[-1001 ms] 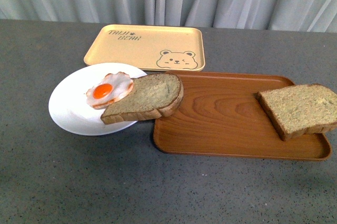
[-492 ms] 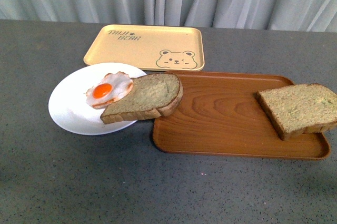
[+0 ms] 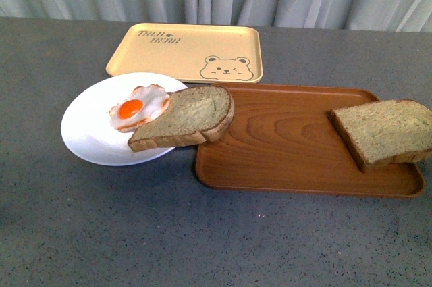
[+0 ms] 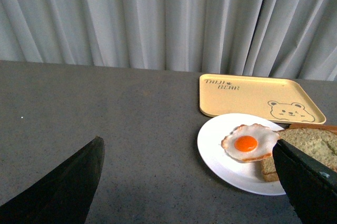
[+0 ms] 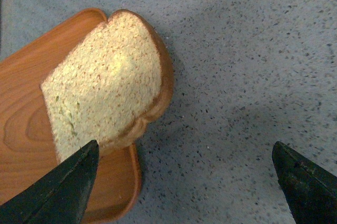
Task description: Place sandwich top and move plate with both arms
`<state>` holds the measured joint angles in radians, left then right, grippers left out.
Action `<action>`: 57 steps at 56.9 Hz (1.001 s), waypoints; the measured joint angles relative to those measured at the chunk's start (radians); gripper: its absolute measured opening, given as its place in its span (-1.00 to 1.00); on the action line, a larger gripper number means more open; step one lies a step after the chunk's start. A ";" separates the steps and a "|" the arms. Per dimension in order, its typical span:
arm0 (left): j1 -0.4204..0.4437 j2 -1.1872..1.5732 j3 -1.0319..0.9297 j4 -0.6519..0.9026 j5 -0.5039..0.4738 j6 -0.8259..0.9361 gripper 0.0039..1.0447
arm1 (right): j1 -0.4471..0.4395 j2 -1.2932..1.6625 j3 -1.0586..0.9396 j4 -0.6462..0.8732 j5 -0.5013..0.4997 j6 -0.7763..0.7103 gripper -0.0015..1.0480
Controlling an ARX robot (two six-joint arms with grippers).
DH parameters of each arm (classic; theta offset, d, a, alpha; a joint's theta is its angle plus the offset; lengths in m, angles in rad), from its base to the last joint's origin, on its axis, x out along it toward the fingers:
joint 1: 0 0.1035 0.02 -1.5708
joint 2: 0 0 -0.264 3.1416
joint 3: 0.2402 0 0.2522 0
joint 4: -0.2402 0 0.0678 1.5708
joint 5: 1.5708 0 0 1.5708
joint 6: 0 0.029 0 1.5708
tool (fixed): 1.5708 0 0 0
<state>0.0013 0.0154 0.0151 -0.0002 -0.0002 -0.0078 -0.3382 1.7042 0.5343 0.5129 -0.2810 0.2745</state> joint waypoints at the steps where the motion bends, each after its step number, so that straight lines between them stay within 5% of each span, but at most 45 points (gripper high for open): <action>1: 0.000 0.000 0.000 0.000 0.000 0.000 0.83 | 0.004 0.018 0.009 0.008 0.000 0.008 0.82; 35: 0.000 0.000 0.000 0.000 0.000 0.000 0.83 | 0.106 0.294 0.200 0.128 0.011 0.221 0.80; 57: 0.000 0.000 0.000 0.000 0.000 0.000 0.83 | 0.144 0.325 0.231 0.117 0.041 0.258 -0.34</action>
<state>0.0013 0.0154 0.0151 -0.0002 -0.0002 -0.0078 -0.1944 2.0296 0.7650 0.6296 -0.2401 0.5323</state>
